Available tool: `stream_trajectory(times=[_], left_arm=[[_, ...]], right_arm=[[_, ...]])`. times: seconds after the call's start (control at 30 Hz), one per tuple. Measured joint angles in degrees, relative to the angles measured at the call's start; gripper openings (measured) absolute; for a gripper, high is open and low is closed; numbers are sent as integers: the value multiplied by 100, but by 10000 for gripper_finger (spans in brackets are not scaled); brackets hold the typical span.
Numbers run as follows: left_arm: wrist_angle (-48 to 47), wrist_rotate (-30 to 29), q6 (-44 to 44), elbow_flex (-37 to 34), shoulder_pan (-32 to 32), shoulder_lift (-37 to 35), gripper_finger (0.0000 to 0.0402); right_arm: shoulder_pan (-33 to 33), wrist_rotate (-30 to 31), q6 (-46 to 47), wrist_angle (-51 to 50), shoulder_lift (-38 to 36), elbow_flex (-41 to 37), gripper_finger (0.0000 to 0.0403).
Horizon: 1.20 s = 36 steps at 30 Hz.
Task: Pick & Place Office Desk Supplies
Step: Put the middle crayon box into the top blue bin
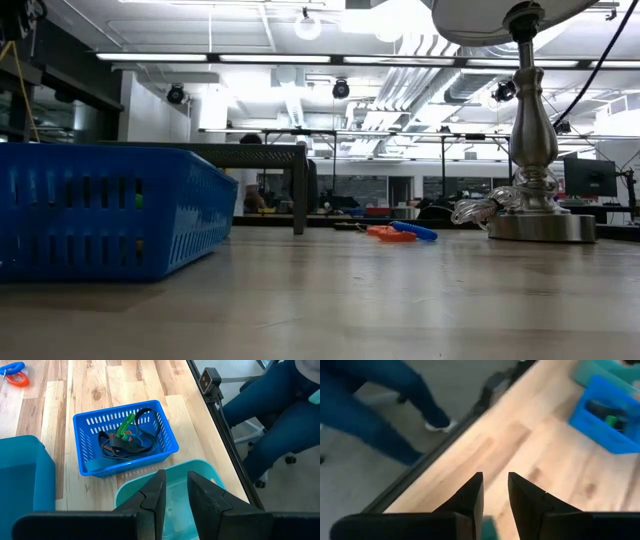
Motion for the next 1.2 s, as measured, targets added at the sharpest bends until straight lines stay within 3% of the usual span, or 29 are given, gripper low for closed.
stream_trajectory(times=[0.37,0.57,0.83,1.2], left_arm=[[0,0,1,0,1,0,74],[0,0,-1,0,1,1,74],[-2,0,1,0,1,0,74],[0,0,0,0,1,2,74]], right_arm=[[220,-838,135,-596,367,89,79],[257,-1250,123,-695,367,-66,118],[273,-1269,87,-767,367,-129,176],[251,-979,286,-1176,513,-129,175]])
